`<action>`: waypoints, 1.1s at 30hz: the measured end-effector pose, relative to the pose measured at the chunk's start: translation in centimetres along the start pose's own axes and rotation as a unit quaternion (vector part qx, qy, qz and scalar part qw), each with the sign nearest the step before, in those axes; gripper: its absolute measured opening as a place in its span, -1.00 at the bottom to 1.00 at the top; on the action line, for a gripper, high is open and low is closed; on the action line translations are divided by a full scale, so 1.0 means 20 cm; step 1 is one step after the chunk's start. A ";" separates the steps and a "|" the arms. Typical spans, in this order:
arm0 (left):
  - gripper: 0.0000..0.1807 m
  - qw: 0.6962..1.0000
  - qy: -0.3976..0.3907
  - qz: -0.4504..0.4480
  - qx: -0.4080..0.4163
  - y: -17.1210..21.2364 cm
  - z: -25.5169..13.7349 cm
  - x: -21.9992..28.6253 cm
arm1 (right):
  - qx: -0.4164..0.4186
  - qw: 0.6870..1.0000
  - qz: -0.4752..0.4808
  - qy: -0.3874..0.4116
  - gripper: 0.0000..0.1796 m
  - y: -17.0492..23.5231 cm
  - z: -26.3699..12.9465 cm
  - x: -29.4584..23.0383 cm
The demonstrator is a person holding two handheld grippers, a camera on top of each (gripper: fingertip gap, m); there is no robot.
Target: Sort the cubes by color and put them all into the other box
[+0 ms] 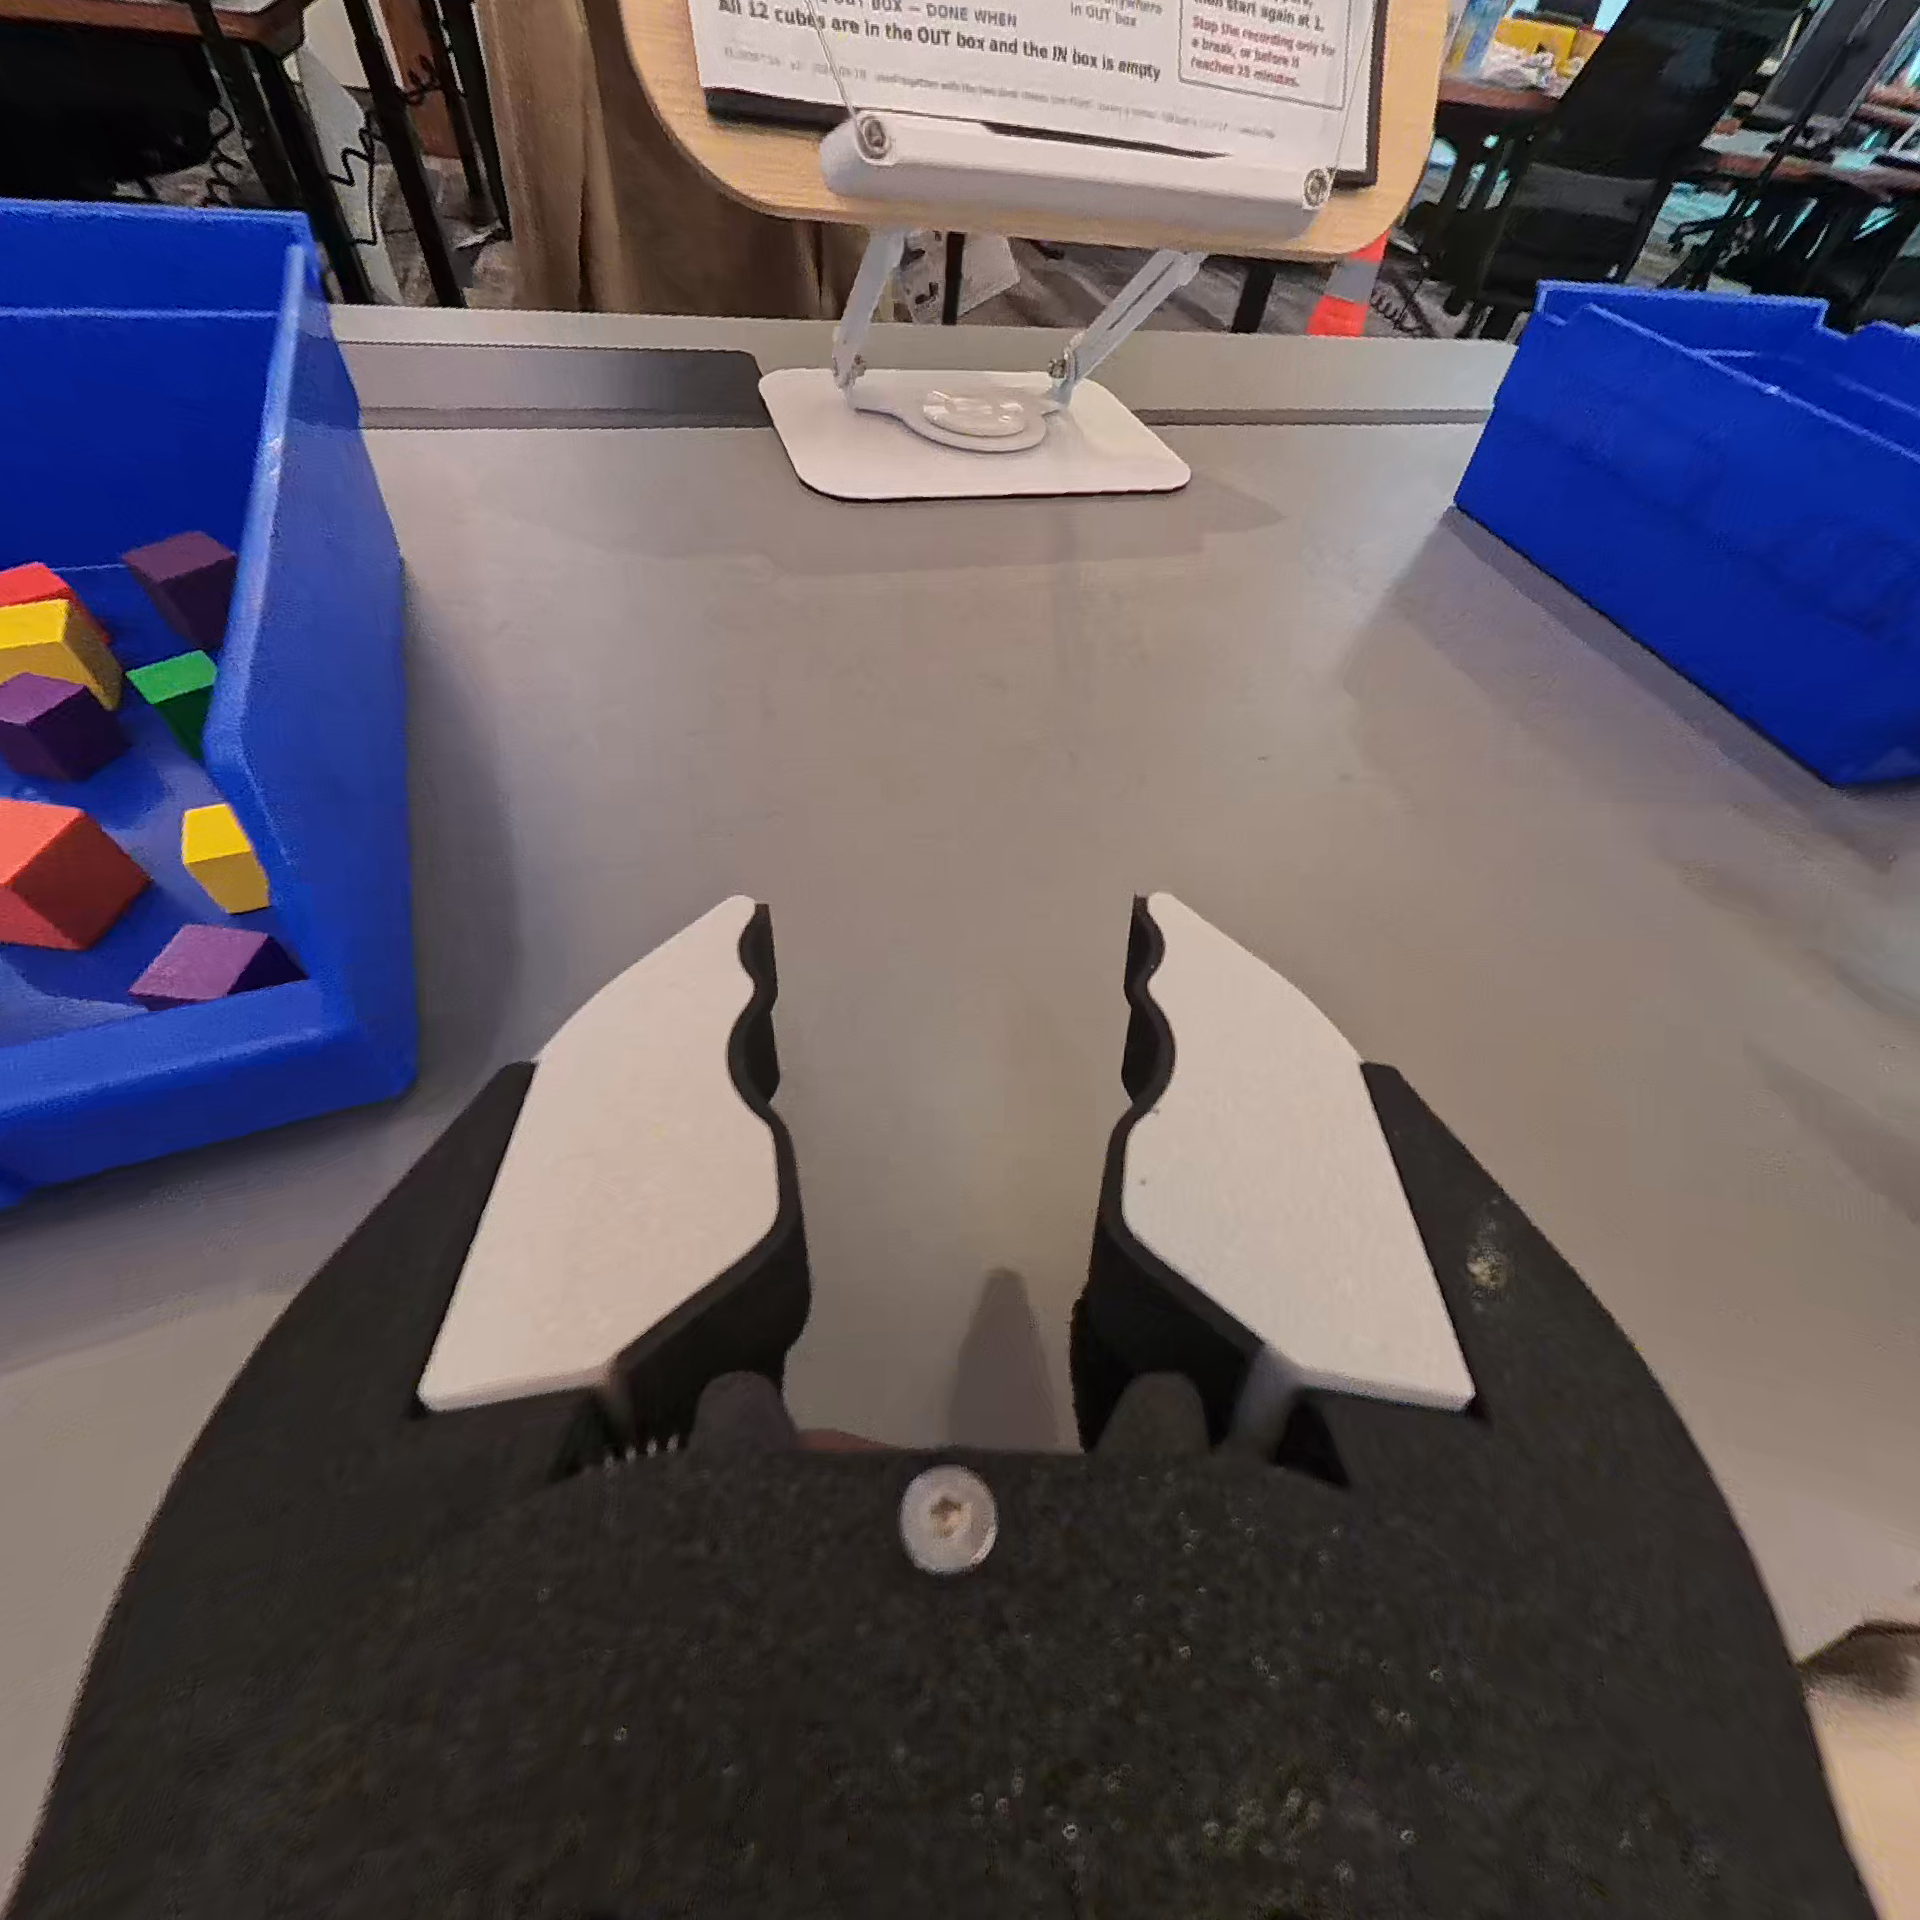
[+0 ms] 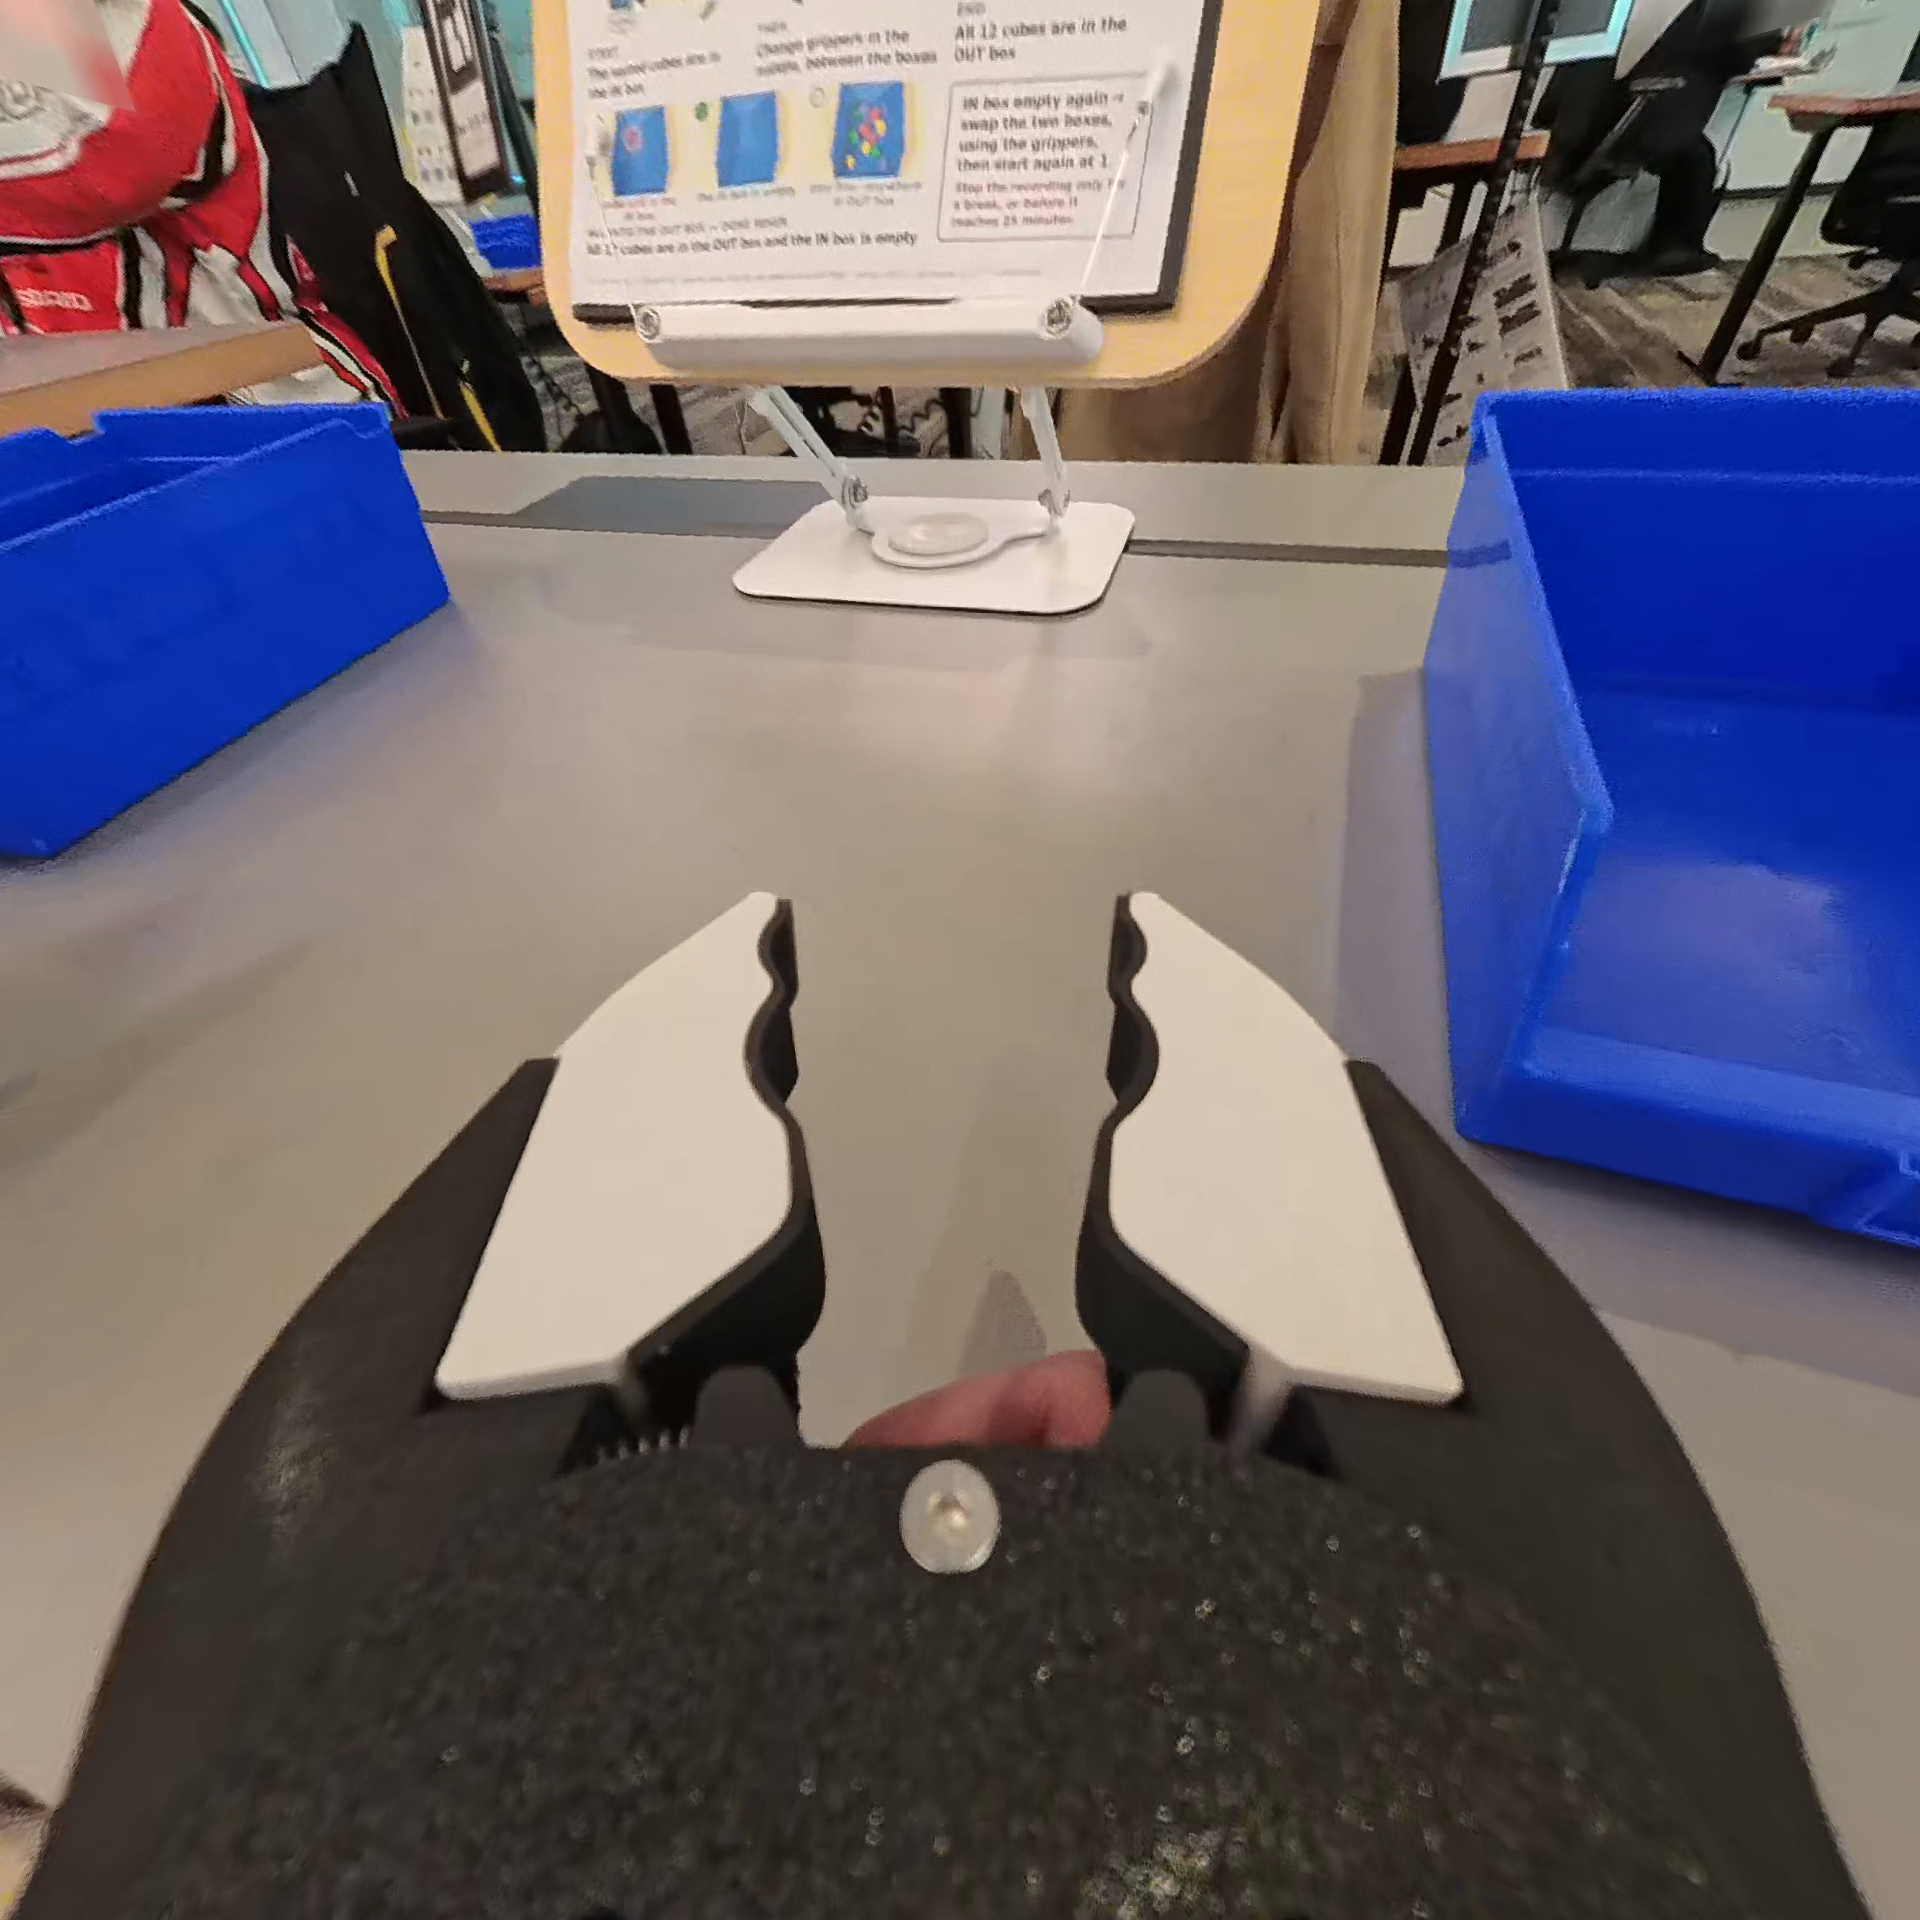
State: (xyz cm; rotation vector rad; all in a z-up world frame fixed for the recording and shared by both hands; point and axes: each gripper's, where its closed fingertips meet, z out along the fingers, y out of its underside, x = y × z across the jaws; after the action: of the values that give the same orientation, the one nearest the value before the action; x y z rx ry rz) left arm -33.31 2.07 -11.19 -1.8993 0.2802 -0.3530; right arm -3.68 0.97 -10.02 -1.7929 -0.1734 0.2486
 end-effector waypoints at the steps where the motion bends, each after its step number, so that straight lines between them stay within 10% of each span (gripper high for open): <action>1: -0.28 1.000 -0.003 0.006 -0.002 0.01 0.00 0.00 | -0.004 1.000 0.002 0.000 -0.36 0.01 0.01 0.00; 17: -0.28 0.994 0.090 -0.039 -0.042 -0.08 -0.15 0.09 | -0.010 0.999 -0.006 -0.030 -0.38 0.05 0.01 -0.10; 23: -0.39 0.994 -0.015 0.021 -0.105 -0.45 -0.41 -0.50 | -0.017 0.999 -0.013 -0.048 -0.38 0.06 0.04 -0.14; 33: -0.30 0.903 -0.032 0.094 -0.419 -0.06 0.16 -1.13 | -0.024 0.998 -0.026 -0.056 -0.39 0.07 0.04 -0.16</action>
State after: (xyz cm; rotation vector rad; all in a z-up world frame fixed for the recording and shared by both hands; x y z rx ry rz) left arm -52.97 13.36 -13.47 -2.6913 0.6427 -0.0193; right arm -7.09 0.64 -11.24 -1.8203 -0.3070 0.3107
